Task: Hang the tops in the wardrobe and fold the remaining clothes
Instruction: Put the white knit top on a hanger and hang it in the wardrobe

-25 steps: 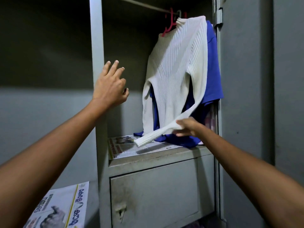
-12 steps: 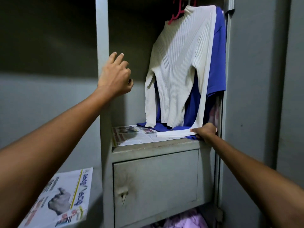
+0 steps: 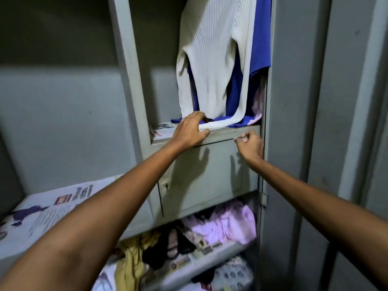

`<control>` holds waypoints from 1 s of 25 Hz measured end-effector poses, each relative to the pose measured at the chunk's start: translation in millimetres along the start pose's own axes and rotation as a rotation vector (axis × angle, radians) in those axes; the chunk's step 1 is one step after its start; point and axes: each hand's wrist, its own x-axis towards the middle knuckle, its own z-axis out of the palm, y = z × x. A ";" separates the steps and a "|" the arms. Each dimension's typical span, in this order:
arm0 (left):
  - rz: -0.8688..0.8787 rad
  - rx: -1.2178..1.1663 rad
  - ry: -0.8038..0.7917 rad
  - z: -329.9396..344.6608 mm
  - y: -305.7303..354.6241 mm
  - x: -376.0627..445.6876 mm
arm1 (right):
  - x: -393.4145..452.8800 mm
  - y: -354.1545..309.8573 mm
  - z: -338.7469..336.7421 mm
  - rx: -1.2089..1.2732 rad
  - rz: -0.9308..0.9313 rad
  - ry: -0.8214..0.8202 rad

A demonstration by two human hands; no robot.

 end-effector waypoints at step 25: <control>-0.964 -0.740 -0.799 233.4 296.2 -435.2 | -387.3 253.1 -328.6 -0.153 1.035 -0.778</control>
